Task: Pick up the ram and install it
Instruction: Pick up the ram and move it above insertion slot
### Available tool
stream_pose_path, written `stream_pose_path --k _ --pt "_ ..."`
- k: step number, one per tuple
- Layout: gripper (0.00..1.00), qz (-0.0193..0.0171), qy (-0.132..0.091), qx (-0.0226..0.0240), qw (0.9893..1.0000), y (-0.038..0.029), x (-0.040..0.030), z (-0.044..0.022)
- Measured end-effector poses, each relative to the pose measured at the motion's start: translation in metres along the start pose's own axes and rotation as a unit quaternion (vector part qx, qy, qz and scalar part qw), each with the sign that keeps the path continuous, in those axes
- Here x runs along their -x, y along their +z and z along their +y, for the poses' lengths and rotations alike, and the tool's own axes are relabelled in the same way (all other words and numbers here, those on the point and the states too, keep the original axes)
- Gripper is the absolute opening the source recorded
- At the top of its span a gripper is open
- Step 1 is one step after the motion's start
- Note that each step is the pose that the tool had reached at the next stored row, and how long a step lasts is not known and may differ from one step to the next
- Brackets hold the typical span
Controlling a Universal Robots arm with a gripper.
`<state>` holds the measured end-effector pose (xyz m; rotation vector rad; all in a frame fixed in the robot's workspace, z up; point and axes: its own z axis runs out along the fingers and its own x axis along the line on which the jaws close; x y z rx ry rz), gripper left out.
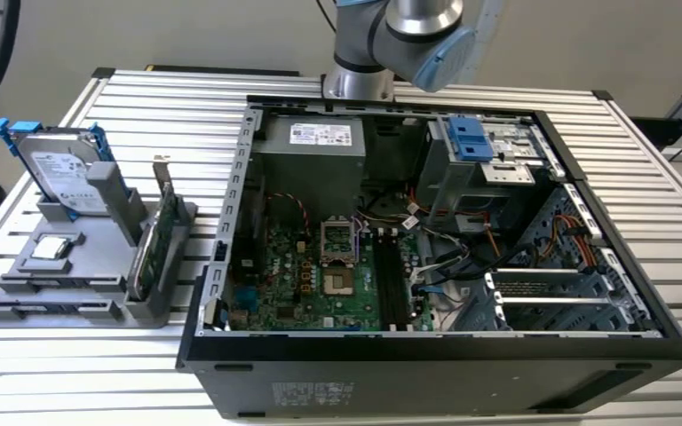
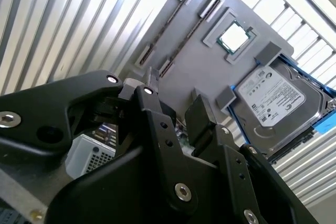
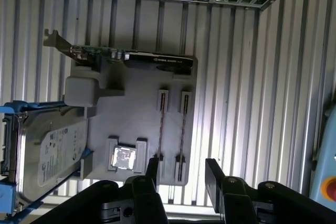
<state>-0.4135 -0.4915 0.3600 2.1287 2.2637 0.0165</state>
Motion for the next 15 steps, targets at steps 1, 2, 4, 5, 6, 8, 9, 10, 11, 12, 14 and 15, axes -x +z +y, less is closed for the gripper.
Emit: stream_pose_path --k 1,2,4,5,6,8,9,10,11,12,14,15 --pt "1.0 0.0 0.0 0.0 1.0 0.0008 0.0 0.0" --pt "1.0 0.0 0.0 0.0 1.0 0.0017 0.0 -0.0001" --pt "1.0 0.0 0.0 0.0 1.0 0.0033 0.0 -0.0001" --pt "1.0 0.0 0.0 0.0 1.0 0.0049 -0.0001 -0.0002" --pt "1.0 0.0 0.0 0.0 1.0 0.0057 -0.0001 -0.0002" --pt "1.0 0.0 0.0 0.0 1.0 0.0074 -0.0001 -0.0002" --pt "1.0 0.0 0.0 0.0 1.0 0.0082 -0.0001 -0.0003" --pt "1.0 0.0 0.0 0.0 1.0 0.009 -0.0003 -0.0004" --pt "1.0 0.0 0.0 0.0 1.0 0.0098 -0.0003 -0.0004" --pt "1.0 0.0 0.0 0.0 1.0 0.0107 -0.0003 -0.0005" --pt "1.0 0.0 0.0 0.0 1.0 0.0123 -0.0002 -0.0004" --pt "1.0 0.0 0.0 0.0 1.0 0.0131 -0.0002 -0.0004"
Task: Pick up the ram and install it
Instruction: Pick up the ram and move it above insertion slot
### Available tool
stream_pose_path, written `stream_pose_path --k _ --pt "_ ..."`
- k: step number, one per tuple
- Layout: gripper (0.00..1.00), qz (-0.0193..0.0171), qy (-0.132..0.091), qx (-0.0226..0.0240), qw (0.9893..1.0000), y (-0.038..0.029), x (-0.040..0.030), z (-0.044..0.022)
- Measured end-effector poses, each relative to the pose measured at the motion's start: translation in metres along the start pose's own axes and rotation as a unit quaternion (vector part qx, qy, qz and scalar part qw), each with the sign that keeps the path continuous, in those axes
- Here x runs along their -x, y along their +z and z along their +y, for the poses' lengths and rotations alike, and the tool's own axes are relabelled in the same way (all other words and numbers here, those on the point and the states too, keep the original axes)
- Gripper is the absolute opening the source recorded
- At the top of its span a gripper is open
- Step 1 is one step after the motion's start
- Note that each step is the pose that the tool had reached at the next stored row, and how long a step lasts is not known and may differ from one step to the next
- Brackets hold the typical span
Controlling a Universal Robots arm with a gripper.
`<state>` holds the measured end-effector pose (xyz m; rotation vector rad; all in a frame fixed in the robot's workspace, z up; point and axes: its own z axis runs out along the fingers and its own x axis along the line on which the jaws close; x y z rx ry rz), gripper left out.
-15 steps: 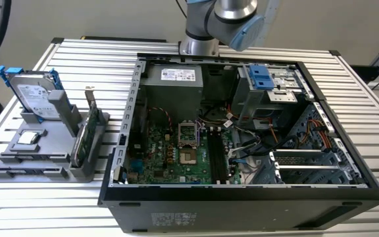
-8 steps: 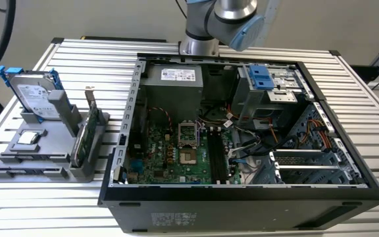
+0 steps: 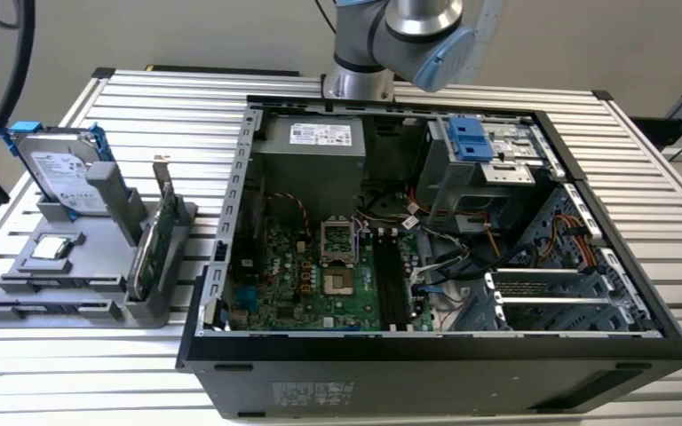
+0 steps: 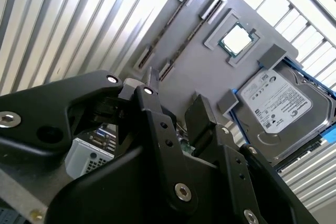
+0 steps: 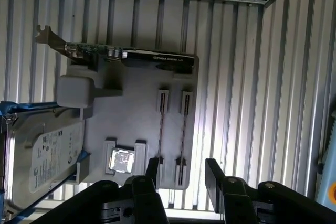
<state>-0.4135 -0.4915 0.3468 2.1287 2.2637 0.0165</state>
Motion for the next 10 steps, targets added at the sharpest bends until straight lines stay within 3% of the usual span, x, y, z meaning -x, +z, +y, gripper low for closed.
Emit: stream_pose_path --k 10 --pt "1.0 -0.0001 0.003 -0.0002 1.0 0.0096 -0.0002 -0.0003"
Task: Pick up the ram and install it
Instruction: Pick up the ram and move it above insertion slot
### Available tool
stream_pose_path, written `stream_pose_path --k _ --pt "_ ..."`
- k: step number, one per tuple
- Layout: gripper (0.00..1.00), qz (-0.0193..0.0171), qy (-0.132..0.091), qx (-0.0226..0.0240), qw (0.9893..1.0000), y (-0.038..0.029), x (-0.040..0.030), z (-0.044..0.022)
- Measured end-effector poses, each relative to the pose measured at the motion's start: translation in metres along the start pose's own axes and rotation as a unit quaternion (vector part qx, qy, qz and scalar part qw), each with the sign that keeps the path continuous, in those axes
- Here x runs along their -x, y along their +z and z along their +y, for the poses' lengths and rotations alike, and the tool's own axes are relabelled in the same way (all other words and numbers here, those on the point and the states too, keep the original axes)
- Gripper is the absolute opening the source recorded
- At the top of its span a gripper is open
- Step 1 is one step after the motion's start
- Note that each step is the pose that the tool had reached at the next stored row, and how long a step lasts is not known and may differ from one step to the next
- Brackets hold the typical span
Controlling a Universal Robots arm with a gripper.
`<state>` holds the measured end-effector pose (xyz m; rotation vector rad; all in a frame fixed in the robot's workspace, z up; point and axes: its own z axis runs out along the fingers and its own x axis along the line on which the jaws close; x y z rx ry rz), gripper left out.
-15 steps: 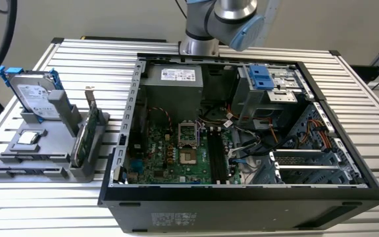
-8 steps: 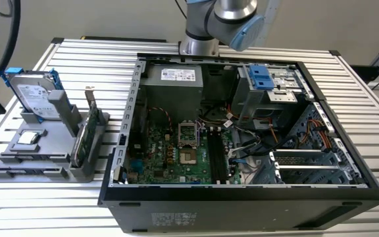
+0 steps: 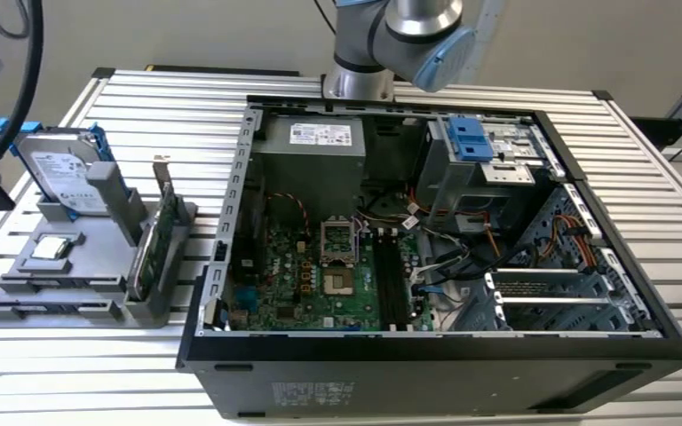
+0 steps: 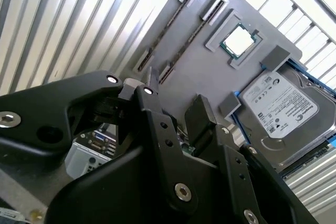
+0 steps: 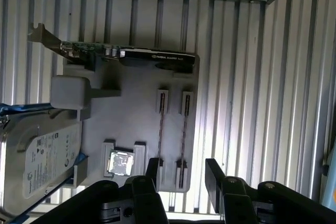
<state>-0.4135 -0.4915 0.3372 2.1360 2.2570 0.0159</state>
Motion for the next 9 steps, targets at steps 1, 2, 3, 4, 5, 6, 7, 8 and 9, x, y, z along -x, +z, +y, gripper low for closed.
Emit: stream_pose_path --k 1,2,3,4,5,6,7,8,9 --pt "1.0 0.0 0.0 -0.0001 1.0 0.0008 0.0 -0.0001" --pt "1.0 0.0 0.0 0.0 1.0 0.0016 0.0 -0.0001" --pt "1.0 0.0 0.0 -0.0001 1.0 0.0023 0.0 -0.0001" --pt "1.0 0.0 0.001 -0.0002 1.0 0.0032 -0.0001 -0.0001" --pt "1.0 0.0 0.001 -0.0002 1.0 0.004 -0.0001 -0.0002" --pt "1.0 0.0 0.001 -0.0003 1.0 0.0048 -0.0001 -0.0002" --pt "1.0 0.0 0.001 -0.0003 1.0 0.0056 -0.0001 -0.0002" --pt "1.0 0.0 0.001 -0.0004 1.0 0.0064 -0.0001 -0.0002" --pt "1.0 0.0 0.001 -0.0005 1.0 0.0071 -0.0001 -0.0003"
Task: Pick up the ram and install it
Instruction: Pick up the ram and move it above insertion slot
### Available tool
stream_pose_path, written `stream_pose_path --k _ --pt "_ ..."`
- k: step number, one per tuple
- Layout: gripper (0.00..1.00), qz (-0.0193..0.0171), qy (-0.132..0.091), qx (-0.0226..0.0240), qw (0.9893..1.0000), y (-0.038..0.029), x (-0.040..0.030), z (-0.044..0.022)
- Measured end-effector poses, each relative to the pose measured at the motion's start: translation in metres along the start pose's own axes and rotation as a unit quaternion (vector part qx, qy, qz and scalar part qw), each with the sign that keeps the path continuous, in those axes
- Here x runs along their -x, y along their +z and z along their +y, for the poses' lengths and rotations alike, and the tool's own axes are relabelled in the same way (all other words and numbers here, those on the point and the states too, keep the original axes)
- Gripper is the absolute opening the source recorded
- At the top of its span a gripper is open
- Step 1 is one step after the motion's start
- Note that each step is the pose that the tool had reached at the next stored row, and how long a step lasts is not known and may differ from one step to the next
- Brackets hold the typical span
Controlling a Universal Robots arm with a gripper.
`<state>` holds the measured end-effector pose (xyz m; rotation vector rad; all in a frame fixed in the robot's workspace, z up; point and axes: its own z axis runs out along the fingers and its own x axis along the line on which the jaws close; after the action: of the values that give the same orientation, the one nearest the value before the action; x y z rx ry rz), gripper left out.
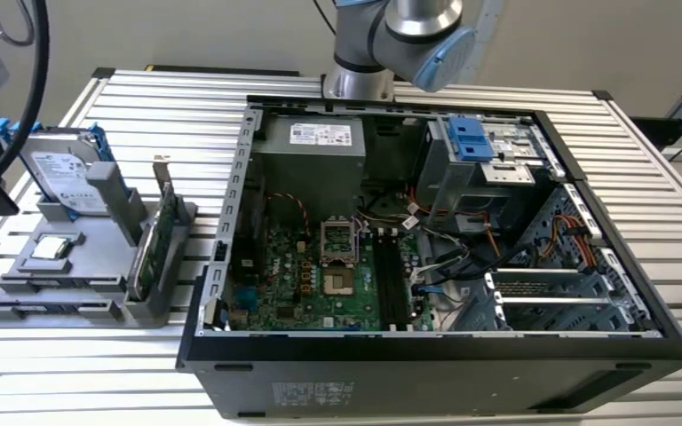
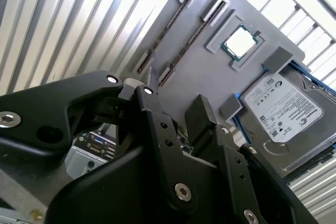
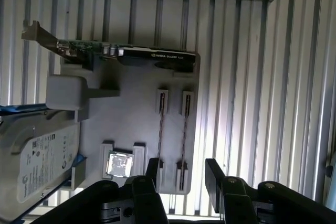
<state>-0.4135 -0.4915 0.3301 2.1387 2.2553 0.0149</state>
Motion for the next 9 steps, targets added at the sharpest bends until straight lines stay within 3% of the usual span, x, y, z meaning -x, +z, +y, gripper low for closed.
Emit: stream_pose_path --k 9 --pt "1.0 0.0 0.001 -0.0005 1.0 0.0068 -0.0001 -0.0002"
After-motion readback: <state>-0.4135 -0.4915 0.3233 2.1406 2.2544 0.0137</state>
